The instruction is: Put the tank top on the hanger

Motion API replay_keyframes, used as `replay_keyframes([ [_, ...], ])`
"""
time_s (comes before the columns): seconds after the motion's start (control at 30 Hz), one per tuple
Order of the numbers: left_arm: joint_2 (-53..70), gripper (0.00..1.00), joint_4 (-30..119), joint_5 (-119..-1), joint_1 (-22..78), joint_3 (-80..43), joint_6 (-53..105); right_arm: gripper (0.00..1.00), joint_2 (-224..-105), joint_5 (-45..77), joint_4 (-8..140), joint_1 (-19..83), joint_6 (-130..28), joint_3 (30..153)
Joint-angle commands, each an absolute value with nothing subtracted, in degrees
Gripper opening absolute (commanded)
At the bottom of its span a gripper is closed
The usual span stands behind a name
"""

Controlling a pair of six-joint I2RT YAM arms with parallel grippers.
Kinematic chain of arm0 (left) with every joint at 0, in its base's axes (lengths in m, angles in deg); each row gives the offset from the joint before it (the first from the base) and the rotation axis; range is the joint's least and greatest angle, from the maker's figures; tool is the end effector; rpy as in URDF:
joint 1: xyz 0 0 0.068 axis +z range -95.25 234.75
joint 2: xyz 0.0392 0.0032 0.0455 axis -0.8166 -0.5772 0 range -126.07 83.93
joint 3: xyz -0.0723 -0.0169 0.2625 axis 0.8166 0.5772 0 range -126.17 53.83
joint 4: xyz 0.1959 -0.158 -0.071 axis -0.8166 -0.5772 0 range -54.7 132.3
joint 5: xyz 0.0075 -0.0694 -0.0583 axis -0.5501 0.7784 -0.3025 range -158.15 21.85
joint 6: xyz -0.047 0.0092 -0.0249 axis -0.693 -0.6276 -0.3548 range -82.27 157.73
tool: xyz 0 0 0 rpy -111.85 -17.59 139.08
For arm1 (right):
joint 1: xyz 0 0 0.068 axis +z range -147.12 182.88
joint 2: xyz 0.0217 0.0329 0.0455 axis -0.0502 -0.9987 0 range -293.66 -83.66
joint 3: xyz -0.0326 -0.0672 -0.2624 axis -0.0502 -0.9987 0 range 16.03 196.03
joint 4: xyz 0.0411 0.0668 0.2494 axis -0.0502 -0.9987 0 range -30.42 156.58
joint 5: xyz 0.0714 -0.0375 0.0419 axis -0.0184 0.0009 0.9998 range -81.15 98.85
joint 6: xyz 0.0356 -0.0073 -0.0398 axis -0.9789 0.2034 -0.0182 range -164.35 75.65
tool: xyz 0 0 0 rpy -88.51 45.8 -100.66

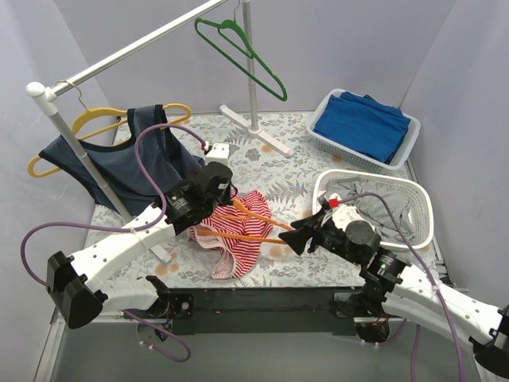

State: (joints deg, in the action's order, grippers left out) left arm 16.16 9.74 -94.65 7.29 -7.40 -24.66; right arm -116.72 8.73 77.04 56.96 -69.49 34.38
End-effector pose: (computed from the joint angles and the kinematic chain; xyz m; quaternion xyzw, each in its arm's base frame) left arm 0.1824 -0.1754 0.3227 -0.2119 0.8586 -0.2235 0.4098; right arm 0.0940 0.1298 0.2454 -0.1824 0.7097 0.4332 0.5247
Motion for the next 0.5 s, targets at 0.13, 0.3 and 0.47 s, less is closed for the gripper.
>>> replay_keyframes([
  [0.13, 13.18, 0.00, 10.04, -101.63, 7.29, -10.94, -27.04, 0.62, -122.76, -3.82, 66.04, 71.54, -79.41, 42.03],
  [0.3, 11.24, 0.00, 8.81, -102.34, 7.29, -12.44, -27.40, 0.62, -142.24, -20.92, 62.28, 88.03, -84.05, 53.63],
  [0.47, 11.33, 0.00, 9.07, -101.46, 7.29, -12.53, -27.49, 0.63, -152.82, -25.24, 58.86, 89.10, -88.64, 61.28],
])
